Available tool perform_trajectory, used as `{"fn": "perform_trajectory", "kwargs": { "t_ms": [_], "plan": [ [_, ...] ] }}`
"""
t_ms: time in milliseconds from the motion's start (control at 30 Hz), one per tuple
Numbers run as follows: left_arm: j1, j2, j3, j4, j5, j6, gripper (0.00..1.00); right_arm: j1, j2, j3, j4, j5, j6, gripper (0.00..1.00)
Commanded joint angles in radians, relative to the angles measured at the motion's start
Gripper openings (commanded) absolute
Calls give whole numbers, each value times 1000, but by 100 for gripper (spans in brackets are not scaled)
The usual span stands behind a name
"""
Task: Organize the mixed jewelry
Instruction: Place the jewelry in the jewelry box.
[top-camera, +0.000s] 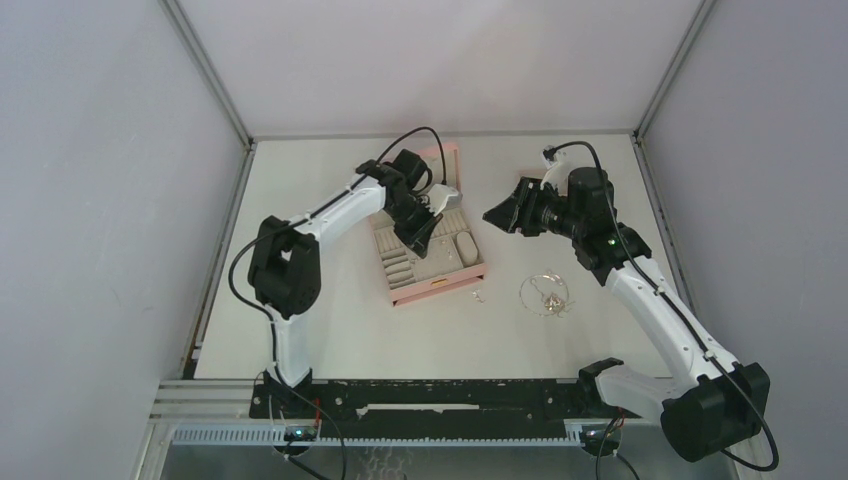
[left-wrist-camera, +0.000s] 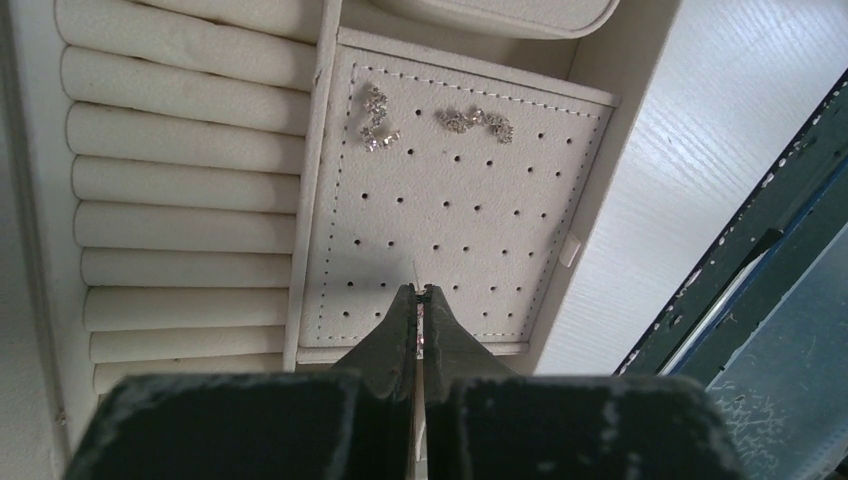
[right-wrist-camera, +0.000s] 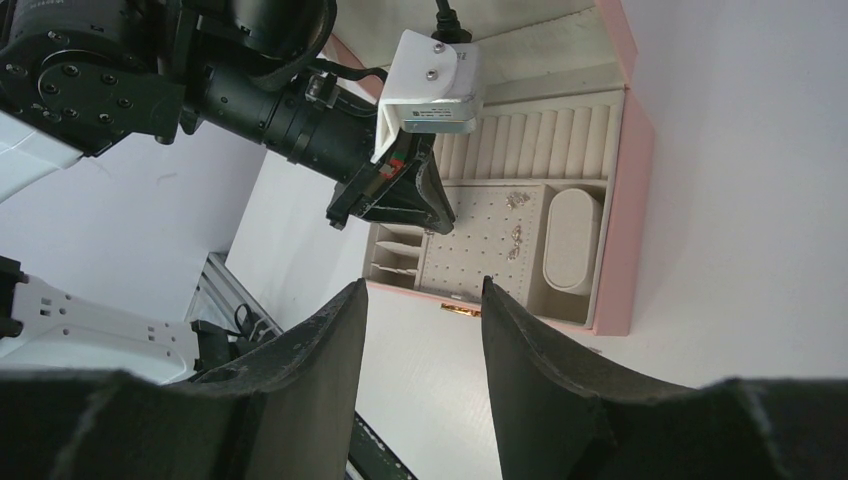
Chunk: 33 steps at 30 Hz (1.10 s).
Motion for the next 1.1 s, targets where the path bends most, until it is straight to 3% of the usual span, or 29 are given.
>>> {"fn": "perform_trajectory", "kwargs": {
  "t_ms": [0,1067],
  "plan": [
    [-9,-3,4,10,-26,22,0,5,-2,34,41,-8,-11,54],
    [-14,35,41,36,-36,5,0,2,7,35,50,-16,-9,54]
  ]
}}
